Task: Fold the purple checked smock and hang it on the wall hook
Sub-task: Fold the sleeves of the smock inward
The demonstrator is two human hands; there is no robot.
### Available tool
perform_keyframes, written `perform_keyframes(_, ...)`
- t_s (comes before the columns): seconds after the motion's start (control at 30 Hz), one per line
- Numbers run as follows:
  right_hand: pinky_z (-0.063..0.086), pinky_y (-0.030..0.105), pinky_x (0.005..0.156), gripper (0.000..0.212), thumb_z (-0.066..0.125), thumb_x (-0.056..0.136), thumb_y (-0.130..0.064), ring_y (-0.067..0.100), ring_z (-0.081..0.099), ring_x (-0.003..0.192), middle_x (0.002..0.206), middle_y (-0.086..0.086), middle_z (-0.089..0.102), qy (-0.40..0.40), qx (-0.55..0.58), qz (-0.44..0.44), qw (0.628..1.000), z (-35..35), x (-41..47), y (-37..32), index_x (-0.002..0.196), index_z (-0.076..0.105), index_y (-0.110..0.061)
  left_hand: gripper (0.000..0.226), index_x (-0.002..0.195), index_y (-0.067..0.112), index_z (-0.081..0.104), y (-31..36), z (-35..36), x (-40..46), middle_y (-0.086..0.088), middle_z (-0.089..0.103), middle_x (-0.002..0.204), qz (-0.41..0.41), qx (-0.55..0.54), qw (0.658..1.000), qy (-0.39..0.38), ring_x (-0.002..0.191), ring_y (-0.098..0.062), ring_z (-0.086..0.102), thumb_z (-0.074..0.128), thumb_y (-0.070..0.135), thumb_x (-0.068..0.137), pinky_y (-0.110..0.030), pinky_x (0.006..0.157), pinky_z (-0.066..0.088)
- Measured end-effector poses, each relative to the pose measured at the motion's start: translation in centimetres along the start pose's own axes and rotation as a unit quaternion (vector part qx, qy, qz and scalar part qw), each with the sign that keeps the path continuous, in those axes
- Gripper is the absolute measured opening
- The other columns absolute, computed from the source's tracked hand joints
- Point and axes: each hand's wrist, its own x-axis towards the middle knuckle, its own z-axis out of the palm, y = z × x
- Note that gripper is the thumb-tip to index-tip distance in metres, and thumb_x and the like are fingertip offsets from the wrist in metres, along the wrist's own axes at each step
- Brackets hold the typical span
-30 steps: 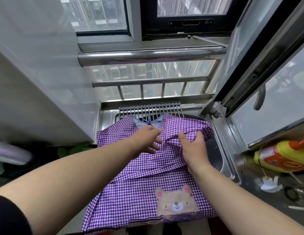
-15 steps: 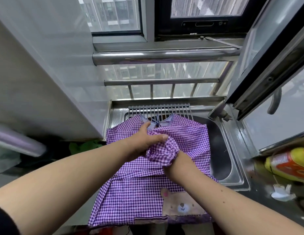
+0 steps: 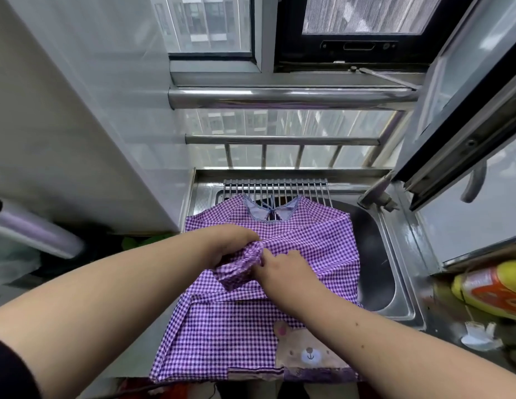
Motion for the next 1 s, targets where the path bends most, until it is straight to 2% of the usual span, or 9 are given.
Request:
perform_keyframes(0.1,0.037,0.043,0.070,0.043,0.039,0.106,-0.023,0.034,0.065,0.080,0.114,0.011,0.055,0.011,0.012,-0.011,1.000,0.4,-0.4,0.3,0.145,0.024,-0.031,0.037,0.067,0.007,0.063,-0.4,-0.7,0.3,-0.008,0.064,0.063,-0.006,0.029,1.000,0.005,0.051,-0.019,0.061,0.047,0.010,0.100,-0.029,0.059,0.052)
perform_keyframes(0.27,0.044,0.045,0.071,0.056,0.025,0.102,-0.026,0.030,0.062,0.078,0.111,0.007,0.057,0.017,0.003,-0.033,0.999,1.2,-1.3,1.1,0.158,0.030,-0.028,0.025,0.087,0.006,0.071,-2.6,-2.4,1.6,-0.014,0.071,0.095,-0.107,0.001,0.988,-0.111,0.079,-0.027,0.065,0.064,0.028,0.079,-0.041,0.092,0.048)
perform_keyframes(0.37,0.046,0.044,0.069,0.051,0.022,0.100,-0.029,0.026,0.063,0.080,0.109,0.002,0.062,0.039,0.017,-0.039,0.998,1.6,-1.5,1.5,0.144,0.048,-0.023,0.046,0.103,0.008,0.069,-4.0,-2.5,2.9,-0.009,0.072,0.099,-0.117,0.006,0.985,-0.130,0.083,-0.025,0.064,0.077,0.028,0.061,-0.037,0.094,0.046)
perform_keyframes(0.5,0.049,0.043,0.065,0.046,0.025,0.101,-0.031,0.024,0.064,0.076,0.101,0.000,0.064,0.070,0.041,-0.021,0.997,1.8,-1.6,1.9,0.126,0.061,-0.020,0.032,0.102,0.017,0.064,-5.0,-1.8,3.5,-0.002,0.066,0.084,-0.135,0.041,0.979,-0.149,0.068,-0.017,0.057,0.058,0.048,0.097,-0.029,0.070,0.046)
perform_keyframes(0.6,0.048,0.042,0.063,0.037,0.033,0.098,-0.026,0.024,0.064,0.076,0.100,-0.001,0.063,0.079,0.040,-0.013,0.996,2.0,-1.6,2.3,0.117,0.064,-0.020,0.021,0.089,0.017,0.067,-5.7,-1.2,3.4,0.001,0.070,0.080,-0.127,0.096,0.974,-0.160,0.067,-0.015,0.061,0.061,0.034,0.100,-0.026,0.065,0.047)
perform_keyframes(0.7,0.046,0.039,0.062,0.028,0.044,0.096,-0.022,0.023,0.063,0.074,0.099,-0.002,0.063,0.082,0.040,-0.007,0.996,2.2,-1.6,2.5,0.114,0.066,-0.021,0.008,0.084,0.016,0.067,-6.7,0.1,3.9,-0.003,0.072,0.084,-0.090,0.123,0.979,-0.137,0.078,-0.019,0.063,0.067,0.015,0.092,-0.030,0.076,0.048)
perform_keyframes(0.8,0.037,0.035,0.059,0.030,0.041,0.089,-0.023,0.023,0.062,0.070,0.092,-0.002,0.061,0.084,0.029,0.001,0.996,2.3,-1.7,2.8,0.103,0.067,-0.021,0.010,0.084,0.015,0.066,-7.0,0.6,4.8,-0.002,0.067,0.081,-0.047,0.118,0.989,-0.069,0.069,-0.014,0.057,0.068,0.012,0.093,-0.029,0.070,0.048)
perform_keyframes(0.9,0.044,0.040,0.071,0.025,0.049,0.091,-0.025,0.024,0.061,0.086,0.101,-0.001,0.061,0.003,0.036,-0.013,0.999,2.1,-2.1,3.3,0.110,0.065,-0.023,0.017,0.099,0.007,0.071,-6.0,-1.1,4.8,-0.008,0.073,0.097,-0.018,0.084,0.995,-0.049,0.082,-0.019,0.066,0.069,0.023,0.096,-0.039,0.089,0.058)
perform_keyframes(1.0,0.048,0.043,0.088,0.043,0.054,0.089,-0.053,0.020,0.058,0.102,0.116,-0.004,0.060,-0.107,0.055,-0.036,0.992,1.8,-2.8,3.7,0.125,0.062,-0.031,0.038,0.110,0.018,0.074,-3.9,-4.1,3.5,-0.002,0.072,0.116,0.037,0.273,0.961,0.012,0.105,-0.020,0.067,0.062,0.052,0.098,-0.048,0.109,0.050)
